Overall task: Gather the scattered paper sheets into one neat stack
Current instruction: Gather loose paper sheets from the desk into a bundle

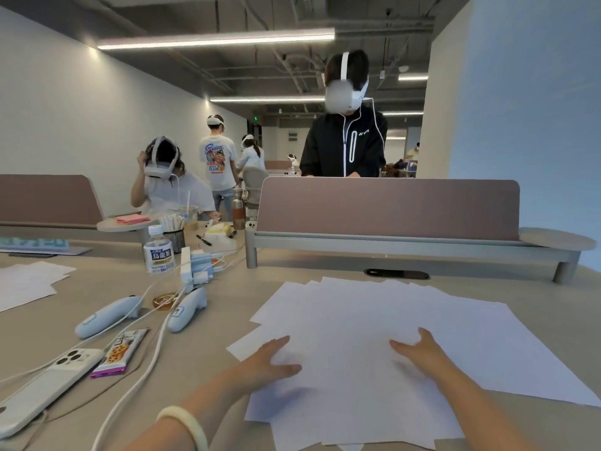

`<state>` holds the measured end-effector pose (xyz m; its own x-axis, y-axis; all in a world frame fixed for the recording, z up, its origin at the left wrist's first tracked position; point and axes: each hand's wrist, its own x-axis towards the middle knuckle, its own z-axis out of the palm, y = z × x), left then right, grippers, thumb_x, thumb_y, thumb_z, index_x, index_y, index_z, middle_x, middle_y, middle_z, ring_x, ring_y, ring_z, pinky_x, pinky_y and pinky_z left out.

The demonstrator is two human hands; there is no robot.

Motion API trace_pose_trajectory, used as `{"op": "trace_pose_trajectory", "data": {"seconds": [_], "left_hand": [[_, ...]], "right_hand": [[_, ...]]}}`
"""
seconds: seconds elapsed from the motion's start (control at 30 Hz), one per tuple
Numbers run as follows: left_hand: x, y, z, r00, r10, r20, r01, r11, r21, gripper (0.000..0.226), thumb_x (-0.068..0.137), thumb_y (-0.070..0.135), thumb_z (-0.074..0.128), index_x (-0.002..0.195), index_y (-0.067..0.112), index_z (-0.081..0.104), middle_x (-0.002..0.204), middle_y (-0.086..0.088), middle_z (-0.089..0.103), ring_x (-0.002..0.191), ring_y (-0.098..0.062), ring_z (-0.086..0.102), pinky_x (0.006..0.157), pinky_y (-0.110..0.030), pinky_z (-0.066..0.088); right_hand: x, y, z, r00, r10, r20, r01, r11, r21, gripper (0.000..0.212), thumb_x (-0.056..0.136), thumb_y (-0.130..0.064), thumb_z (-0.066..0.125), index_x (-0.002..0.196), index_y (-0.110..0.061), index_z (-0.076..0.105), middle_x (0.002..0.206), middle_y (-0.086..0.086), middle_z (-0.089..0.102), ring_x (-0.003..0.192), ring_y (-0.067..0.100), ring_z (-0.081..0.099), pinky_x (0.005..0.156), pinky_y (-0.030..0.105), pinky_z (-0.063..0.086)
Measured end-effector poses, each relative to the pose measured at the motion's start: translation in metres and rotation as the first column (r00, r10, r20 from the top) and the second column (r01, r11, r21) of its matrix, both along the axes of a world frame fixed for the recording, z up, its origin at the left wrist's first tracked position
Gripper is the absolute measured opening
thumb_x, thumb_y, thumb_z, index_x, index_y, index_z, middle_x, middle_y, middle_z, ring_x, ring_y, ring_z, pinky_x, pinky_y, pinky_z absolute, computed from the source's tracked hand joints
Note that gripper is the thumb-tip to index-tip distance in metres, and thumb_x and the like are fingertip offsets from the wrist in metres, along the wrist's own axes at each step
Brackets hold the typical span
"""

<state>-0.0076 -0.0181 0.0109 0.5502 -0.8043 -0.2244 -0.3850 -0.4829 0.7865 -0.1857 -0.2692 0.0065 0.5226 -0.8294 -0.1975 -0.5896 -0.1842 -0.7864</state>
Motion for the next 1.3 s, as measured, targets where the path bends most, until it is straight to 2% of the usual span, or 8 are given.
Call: {"op": "trace_pose_trajectory", "data": {"seconds": [0.4, 0.53, 0.67, 0.8, 0.87, 1.03, 1.17, 1.3], "left_hand": [[0.015, -0.017, 0.008, 0.836, 0.407, -0.369, -0.496, 0.848, -0.187, 0.076, 0.083, 0.014, 0.07, 0.146, 0.01, 0.027, 0.149, -0.012, 0.033, 0.13, -0.029, 0.042, 0.096, -0.031, 0.036], [0.021, -0.024, 0.006, 0.839, 0.428, -0.337, -0.491, 0.862, -0.125, 0.072, 0.084, 0.01, 0.069, 0.144, 0.004, 0.03, 0.148, -0.012, 0.035, 0.133, -0.03, 0.039, 0.096, -0.031, 0.036], [0.016, -0.035, 0.01, 0.917, 0.356, -0.179, -0.353, 0.934, 0.047, 0.015, 0.085, 0.013, 0.067, 0.095, 0.005, 0.058, 0.099, -0.003, 0.058, 0.086, -0.018, 0.057, 0.073, -0.024, 0.042], [0.023, -0.042, 0.01, 0.939, 0.317, -0.13, -0.313, 0.948, 0.047, 0.022, 0.082, 0.008, 0.07, 0.071, 0.015, 0.051, 0.079, 0.003, 0.053, 0.082, -0.017, 0.055, 0.066, -0.022, 0.042], [0.026, -0.043, 0.008, 0.928, 0.329, -0.176, -0.332, 0.943, 0.014, 0.017, 0.081, 0.001, 0.068, 0.076, 0.01, 0.055, 0.079, -0.002, 0.058, 0.071, -0.015, 0.057, 0.059, -0.022, 0.043], [0.027, -0.039, 0.002, 0.906, 0.3, -0.299, -0.32, 0.947, -0.019, 0.029, 0.082, -0.002, 0.065, 0.109, 0.0, 0.056, 0.094, -0.012, 0.065, 0.078, -0.022, 0.063, 0.061, -0.027, 0.049], [0.019, -0.034, 0.005, 0.905, 0.239, -0.353, -0.272, 0.961, -0.047, 0.037, 0.08, 0.006, 0.071, 0.113, 0.004, 0.054, 0.102, -0.01, 0.066, 0.091, -0.026, 0.064, 0.075, -0.034, 0.052], [0.028, -0.023, -0.005, 0.895, 0.141, -0.422, -0.201, 0.974, -0.101, 0.069, 0.058, 0.012, 0.077, 0.122, 0.001, 0.055, 0.118, -0.019, 0.065, 0.107, -0.038, 0.063, 0.097, -0.053, 0.048]], "right_hand": [[-0.019, -0.03, 0.007, 0.981, -0.099, 0.168, 0.068, 0.981, 0.184, 0.08, 0.084, -0.015, 0.069, 0.146, -0.002, 0.02, 0.146, 0.016, 0.035, 0.129, 0.036, 0.041, 0.105, 0.043, 0.036], [-0.025, -0.031, 0.0, 0.99, -0.063, 0.125, 0.046, 0.99, 0.136, 0.081, 0.082, -0.008, 0.07, 0.146, -0.002, 0.02, 0.14, 0.019, 0.041, 0.117, 0.036, 0.051, 0.081, 0.037, 0.046], [-0.03, -0.031, -0.008, 0.999, -0.006, 0.05, 0.004, 0.999, 0.051, 0.086, 0.08, -0.012, 0.072, 0.147, -0.008, 0.019, 0.149, 0.016, 0.031, 0.126, 0.034, 0.046, 0.086, 0.033, 0.043], [-0.038, -0.029, -0.009, 0.999, -0.015, -0.044, 0.012, 0.999, -0.05, 0.074, 0.073, -0.034, 0.074, 0.137, -0.015, 0.042, 0.14, 0.012, 0.038, 0.127, 0.029, 0.045, 0.099, 0.032, 0.04], [-0.041, -0.021, -0.007, 0.971, -0.031, -0.236, -0.027, 0.971, -0.237, 0.061, 0.068, -0.061, 0.06, 0.119, -0.027, 0.054, 0.134, 0.003, 0.037, 0.133, 0.026, 0.038, 0.101, 0.033, 0.035], [-0.024, 0.008, -0.021, 0.811, 0.122, -0.572, -0.362, 0.873, -0.327, 0.077, 0.088, -0.069, 0.021, 0.151, -0.025, 0.011, 0.16, -0.006, -0.001, 0.147, 0.022, -0.007, 0.118, 0.048, -0.006], [-0.002, 0.028, -0.024, 0.845, 0.209, -0.491, -0.387, 0.874, -0.293, 0.078, 0.09, -0.066, 0.023, 0.151, -0.024, 0.001, 0.16, -0.003, 0.002, 0.148, 0.02, -0.005, 0.118, 0.047, -0.007], [0.013, 0.043, -0.018, 0.9, 0.396, -0.183, -0.419, 0.902, -0.108, 0.082, 0.091, -0.06, 0.038, 0.15, -0.025, -0.006, 0.159, -0.002, 0.007, 0.148, 0.017, 0.006, 0.12, 0.04, 0.002]]}}
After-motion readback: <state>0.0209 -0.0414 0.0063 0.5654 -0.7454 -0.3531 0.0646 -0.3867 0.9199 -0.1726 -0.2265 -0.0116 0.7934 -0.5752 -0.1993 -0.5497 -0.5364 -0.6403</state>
